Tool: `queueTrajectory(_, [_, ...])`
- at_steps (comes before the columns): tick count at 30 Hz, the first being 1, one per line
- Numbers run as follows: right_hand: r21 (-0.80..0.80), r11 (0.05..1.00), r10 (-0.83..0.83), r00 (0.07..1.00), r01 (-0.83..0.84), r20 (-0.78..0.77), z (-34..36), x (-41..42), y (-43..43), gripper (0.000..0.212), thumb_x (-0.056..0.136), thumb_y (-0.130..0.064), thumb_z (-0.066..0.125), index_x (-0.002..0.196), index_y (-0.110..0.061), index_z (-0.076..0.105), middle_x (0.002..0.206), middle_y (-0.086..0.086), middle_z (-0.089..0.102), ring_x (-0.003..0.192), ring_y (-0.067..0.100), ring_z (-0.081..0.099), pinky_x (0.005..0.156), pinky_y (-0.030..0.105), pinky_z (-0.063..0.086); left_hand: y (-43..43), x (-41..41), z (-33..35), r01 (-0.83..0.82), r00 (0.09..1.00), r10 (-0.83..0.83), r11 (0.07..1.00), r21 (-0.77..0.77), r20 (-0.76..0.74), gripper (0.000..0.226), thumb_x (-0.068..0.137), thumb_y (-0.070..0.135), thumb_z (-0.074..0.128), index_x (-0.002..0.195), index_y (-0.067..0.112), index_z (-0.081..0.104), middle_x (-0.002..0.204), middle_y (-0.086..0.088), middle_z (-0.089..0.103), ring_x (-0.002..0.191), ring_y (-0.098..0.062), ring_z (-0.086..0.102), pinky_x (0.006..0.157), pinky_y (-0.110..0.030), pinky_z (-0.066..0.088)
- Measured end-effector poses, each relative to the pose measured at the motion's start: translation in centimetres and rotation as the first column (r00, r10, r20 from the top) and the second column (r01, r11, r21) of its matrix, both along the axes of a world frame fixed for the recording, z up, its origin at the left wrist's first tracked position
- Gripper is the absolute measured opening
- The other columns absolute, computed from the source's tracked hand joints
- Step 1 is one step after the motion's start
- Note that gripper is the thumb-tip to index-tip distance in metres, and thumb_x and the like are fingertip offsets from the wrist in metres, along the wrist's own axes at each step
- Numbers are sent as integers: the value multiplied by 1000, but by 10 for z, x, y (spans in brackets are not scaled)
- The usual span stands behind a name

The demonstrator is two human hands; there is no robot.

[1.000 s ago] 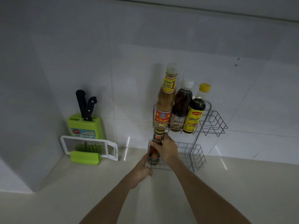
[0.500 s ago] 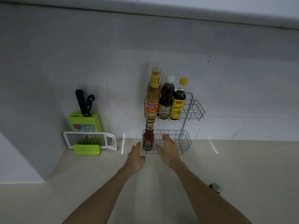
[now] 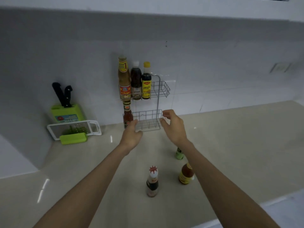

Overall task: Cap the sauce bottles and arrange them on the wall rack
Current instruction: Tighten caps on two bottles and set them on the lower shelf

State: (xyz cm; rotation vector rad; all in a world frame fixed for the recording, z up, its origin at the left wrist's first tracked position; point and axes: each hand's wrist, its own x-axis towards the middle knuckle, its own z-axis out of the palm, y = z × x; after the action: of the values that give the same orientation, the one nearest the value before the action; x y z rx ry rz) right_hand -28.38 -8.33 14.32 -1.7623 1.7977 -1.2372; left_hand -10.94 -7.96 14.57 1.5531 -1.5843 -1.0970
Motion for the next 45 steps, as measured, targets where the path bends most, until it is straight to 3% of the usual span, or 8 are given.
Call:
queueTrajectory(4, [-13,1000,16,1000,-15,11,6,-30,33,25,93,-16,57,118,-11,57,114,6,66,106,15,60,92,27,49,23,-19,4,30,1000,-30,999,-36,4,51,91,5,47,140,17,41,144,-3,44,123,-17,45,92,-19,32])
queueTrajectory(12, [65,984,172,977,-165,-129,-25,-77,87,17,91,-10,57,105,-13,66,104,1,71,98,13,63,87,25,51,72,-42,-8,-9,998,18,989,-147,56,44,93,7,45,136,18,48,143,1,47,133,-16,41,102,-18,26])
queueTrajectory(18, [129,909,417,880,-397,-227,-39,-64,106,19,90,-8,57,106,-11,65,105,4,70,98,16,63,89,33,50,106,-40,-49,-208,977,204,976,-65,-61,38,97,-2,33,130,6,50,134,-12,56,126,-24,49,106,-26,33])
queueTrajectory(21, [201,847,530,804,-492,-269,-43,-48,112,23,90,-15,57,112,-13,62,110,5,69,102,20,62,89,36,50,121,-30,-78,-164,982,166,986,31,-95,54,86,-22,31,135,-2,41,135,-18,50,130,-31,44,112,-37,32])
queueTrajectory(25, [282,786,618,725,-551,-305,-46,-19,120,34,92,-25,58,125,-16,56,117,8,64,104,23,59,87,37,49,142,-23,-106,-102,994,107,981,166,-22,67,78,-17,41,138,12,39,140,-10,46,133,-22,40,111,-34,32])
queueTrajectory(30, [280,821,570,735,-497,-367,-49,0,117,35,88,-30,65,117,-10,62,110,12,62,101,27,57,81,37,49,147,-41,-121,-11,994,35,976,218,-105,45,82,11,64,124,22,51,123,0,60,117,-19,54,100,-33,44])
queueTrajectory(34, [300,806,592,717,-511,-369,-49,2,108,32,86,-18,67,117,-8,63,113,12,61,103,28,57,84,34,46,142,-49,-126,-51,988,72,986,156,-134,37,87,18,62,122,24,52,111,7,63,105,-9,57,81,-16,44])
queueTrajectory(45, [418,541,839,432,-730,-331,14,-10,87,28,83,-3,66,110,-13,64,106,0,65,95,9,57,83,23,47,135,-30,-107,146,954,-135,989,21,-266,9,87,14,64,91,16,56,81,5,59,75,-5,56,76,-24,45])
